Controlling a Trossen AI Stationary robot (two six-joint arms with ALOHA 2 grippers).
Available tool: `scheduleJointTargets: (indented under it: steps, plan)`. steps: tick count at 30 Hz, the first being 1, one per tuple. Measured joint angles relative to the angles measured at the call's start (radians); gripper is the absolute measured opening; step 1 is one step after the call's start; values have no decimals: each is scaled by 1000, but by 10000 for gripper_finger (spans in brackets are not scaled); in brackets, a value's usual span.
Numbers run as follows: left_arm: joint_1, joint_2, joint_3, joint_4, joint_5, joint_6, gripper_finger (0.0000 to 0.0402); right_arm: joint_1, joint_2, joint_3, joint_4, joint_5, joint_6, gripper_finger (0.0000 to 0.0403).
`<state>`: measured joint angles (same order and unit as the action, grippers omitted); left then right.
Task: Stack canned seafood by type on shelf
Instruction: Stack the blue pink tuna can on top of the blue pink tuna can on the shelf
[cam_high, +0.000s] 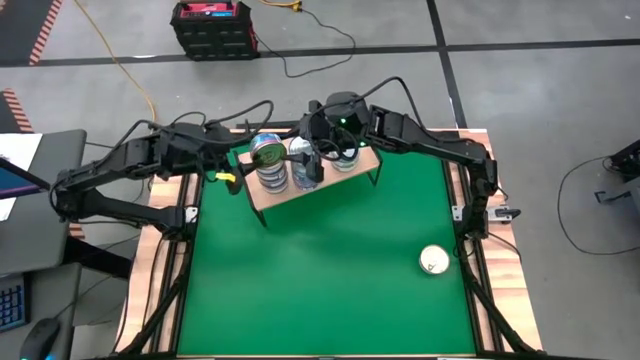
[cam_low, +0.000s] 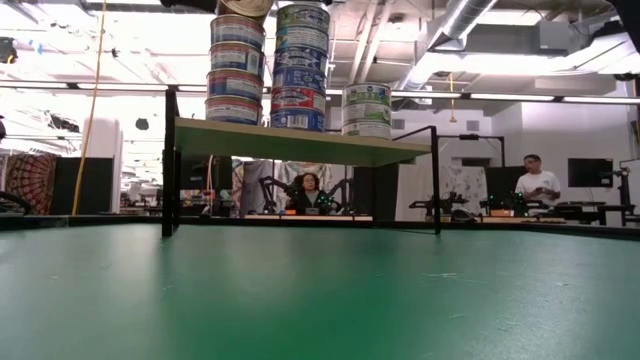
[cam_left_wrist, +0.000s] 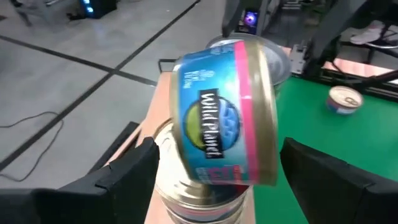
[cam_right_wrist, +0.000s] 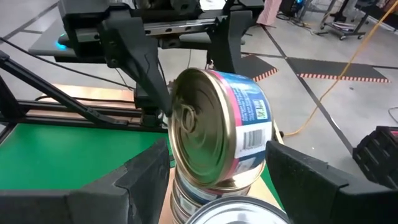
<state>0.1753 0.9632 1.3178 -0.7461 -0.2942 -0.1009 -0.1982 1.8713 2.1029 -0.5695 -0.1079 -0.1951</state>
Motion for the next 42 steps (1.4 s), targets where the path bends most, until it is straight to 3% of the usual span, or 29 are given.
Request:
scheduleJointTargets:
  steps: [15, 25, 34, 42]
  plan:
    - [0, 3, 1, -5, 5, -1, 188, 3, 35, 0, 5, 5, -16, 292]
    - [0, -16, 6, -3, 8, -18, 184, 9, 22, 0, 13, 3, -22, 292]
    - [5, -29, 66, -18, 56, -168, 184, 13, 5, 8, 29, -1, 23, 292]
    - [103, -30, 66, -29, 203, -250, 184, 7, 2, 84, 8, -14, 75, 292]
